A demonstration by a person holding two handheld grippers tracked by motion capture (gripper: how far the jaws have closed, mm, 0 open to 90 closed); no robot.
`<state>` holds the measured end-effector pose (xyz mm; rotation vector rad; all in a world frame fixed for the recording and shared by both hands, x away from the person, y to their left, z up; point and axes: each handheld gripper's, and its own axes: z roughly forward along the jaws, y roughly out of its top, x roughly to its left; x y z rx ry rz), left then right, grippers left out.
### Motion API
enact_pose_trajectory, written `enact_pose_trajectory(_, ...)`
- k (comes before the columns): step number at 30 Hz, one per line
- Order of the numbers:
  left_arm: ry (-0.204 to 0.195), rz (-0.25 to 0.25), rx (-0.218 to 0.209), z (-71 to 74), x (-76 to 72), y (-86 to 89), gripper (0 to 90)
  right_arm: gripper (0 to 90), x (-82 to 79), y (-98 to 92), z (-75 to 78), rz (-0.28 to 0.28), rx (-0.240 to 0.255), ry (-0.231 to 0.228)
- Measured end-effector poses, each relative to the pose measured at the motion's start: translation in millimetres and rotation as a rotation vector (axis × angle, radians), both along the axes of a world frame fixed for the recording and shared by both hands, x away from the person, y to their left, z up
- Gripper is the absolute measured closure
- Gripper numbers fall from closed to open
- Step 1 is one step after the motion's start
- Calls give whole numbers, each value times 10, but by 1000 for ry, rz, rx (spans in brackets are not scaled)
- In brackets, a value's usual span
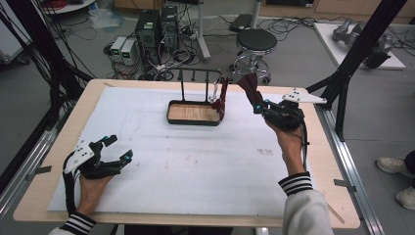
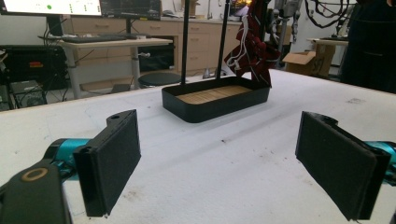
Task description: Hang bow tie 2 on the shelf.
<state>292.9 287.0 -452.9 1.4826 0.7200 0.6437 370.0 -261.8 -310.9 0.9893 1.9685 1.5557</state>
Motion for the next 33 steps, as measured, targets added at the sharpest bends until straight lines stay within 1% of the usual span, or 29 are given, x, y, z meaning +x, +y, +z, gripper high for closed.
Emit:
enact_pose_trajectory(1, 0, 0, 0, 0, 0, 0, 143, 797, -9, 33, 15, -6, 9, -1)
enact_pose_trajectory(2, 1, 1, -2, 0, -1, 0, 143, 796, -8, 60, 27, -4, 10, -16)
enact_pose_trajectory(4, 1, 1, -3, -1, 0, 0, 143, 797, -11, 121, 54, -4, 33, -13)
enact_pose_trajectory(5, 2, 0, -4, -1, 0, 0, 143, 797, -11, 121, 54, -4, 33, -13)
enact_pose_trajectory(6, 1, 0, -4, 0, 0, 0, 143, 796, -13, 151, 70, -4, 31, -14)
enact_pose_trajectory(7, 1, 0, -4, -1, 0, 0, 143, 797, -8, 219, 105, -4, 38, -28)
enact_pose_trajectory(8, 1, 0, -4, -1, 1, 0, 143, 797, -8, 219, 105, -4, 38, -28)
enact_pose_trajectory(11, 2, -1, -6, -1, 1, 1, 143, 797, -3, 318, 138, 0, 49, -39)
enact_pose_trajectory(14, 2, 0, -11, -1, 1, -1, 143, 797, 22, 436, 162, 3, 60, -38)
enact_pose_trajectory(18, 2, 0, -13, -2, 2, 0, 143, 796, 46, 531, 188, 7, 74, -45)
enact_pose_trajectory(19, 2, -1, -12, -1, 2, 1, 143, 797, 66, 606, 206, 13, 81, -47)
enact_pose_trajectory(21, 1, 0, -13, -2, 2, 1, 143, 796, 74, 629, 211, 14, 80, -51)
enact_pose_trajectory(22, 1, -2, -12, -2, 2, 2, 143, 796, 94, 691, 217, 17, 90, -53)
enact_pose_trajectory(25, 2, -1, -14, -3, 2, 4, 143, 796, 112, 748, 218, 17, 96, -57)
enact_pose_trajectory(26, 1, 0, -16, -3, 2, 2, 143, 796, 129, 804, 216, 16, 102, -54)
enact_pose_trajectory(31, 1, 0, -17, -3, 4, 8, 143, 797, 178, 939, 190, 3, 104, -54)
enact_pose_trajectory(33, 1, -1, -16, -3, 4, 10, 143, 797, 202, 991, 177, 0, 109, -47)
